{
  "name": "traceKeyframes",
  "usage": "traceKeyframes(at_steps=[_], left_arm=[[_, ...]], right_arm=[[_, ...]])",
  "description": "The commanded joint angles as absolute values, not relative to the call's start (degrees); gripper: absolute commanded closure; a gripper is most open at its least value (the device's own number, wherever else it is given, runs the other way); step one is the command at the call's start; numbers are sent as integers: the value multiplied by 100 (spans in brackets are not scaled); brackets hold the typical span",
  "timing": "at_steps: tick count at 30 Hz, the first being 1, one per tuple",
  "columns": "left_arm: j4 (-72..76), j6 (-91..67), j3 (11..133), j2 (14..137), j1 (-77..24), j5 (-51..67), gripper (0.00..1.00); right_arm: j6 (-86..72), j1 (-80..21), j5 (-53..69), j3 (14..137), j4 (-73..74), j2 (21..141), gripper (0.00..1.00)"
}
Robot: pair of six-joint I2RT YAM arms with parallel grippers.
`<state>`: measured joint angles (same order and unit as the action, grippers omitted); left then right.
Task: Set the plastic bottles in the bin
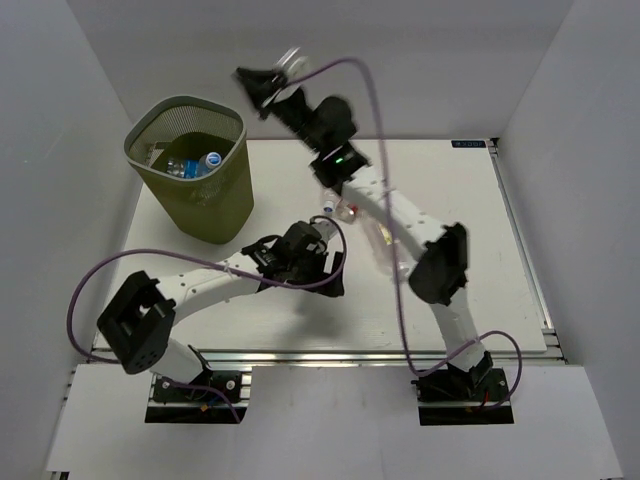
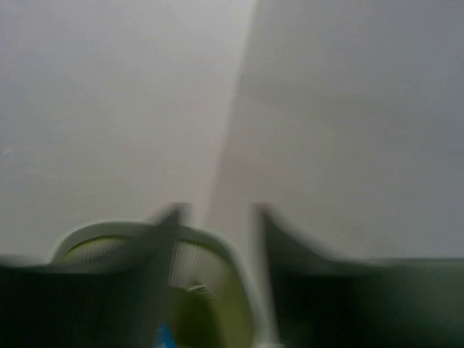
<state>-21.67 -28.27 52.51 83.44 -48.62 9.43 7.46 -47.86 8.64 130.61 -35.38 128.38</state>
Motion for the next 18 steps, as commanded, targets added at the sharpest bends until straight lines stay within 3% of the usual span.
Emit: traceKeyframes(at_steps=[1,5,6,8,9,11,13,15,16,17,18], left_arm=[[-1881,-2689,5773,8577,-4843,54,0],[-1829,-2689,6204,8920,-4790,-657,0],[-1828,-2637,6309,9008,-4738,-946,0],[-1906,-2584,6766,9393,-4685,-1229,0],[-1977,-2514,6968,9561,-4624,-1526,0],[-2091,-2514,7627,9912,-4527,-1792,0],[-2145,-2330,8400,10466,-4351,-2021,0],[-2416,-2181,9380,10896,-4219,-2135,3],[-2582,-2180,9770,11377,-4080,-2249,4],[-2871,-2180,10148,11634,-4000,-2346,4],[-3005,-2101,10882,11872,-3929,-2347,6]], right_arm=[[1150,-4247,240,12913,-2071,11332,99],[1214,-3344,-481,12228,-136,10479,100],[1143,-3166,-518,12191,1104,10433,82],[810,-2396,-388,12068,1886,10258,48],[713,-2191,-291,11885,2812,10205,24],[721,-1665,269,11427,3450,9890,12],[1150,-1206,930,10444,3813,9511,10],[1552,-1003,1587,9621,4182,9133,18],[1625,-976,1800,9467,4366,8923,56],[1704,-941,1906,9344,4412,8712,85],[1783,-871,2090,8873,4430,8527,100]])
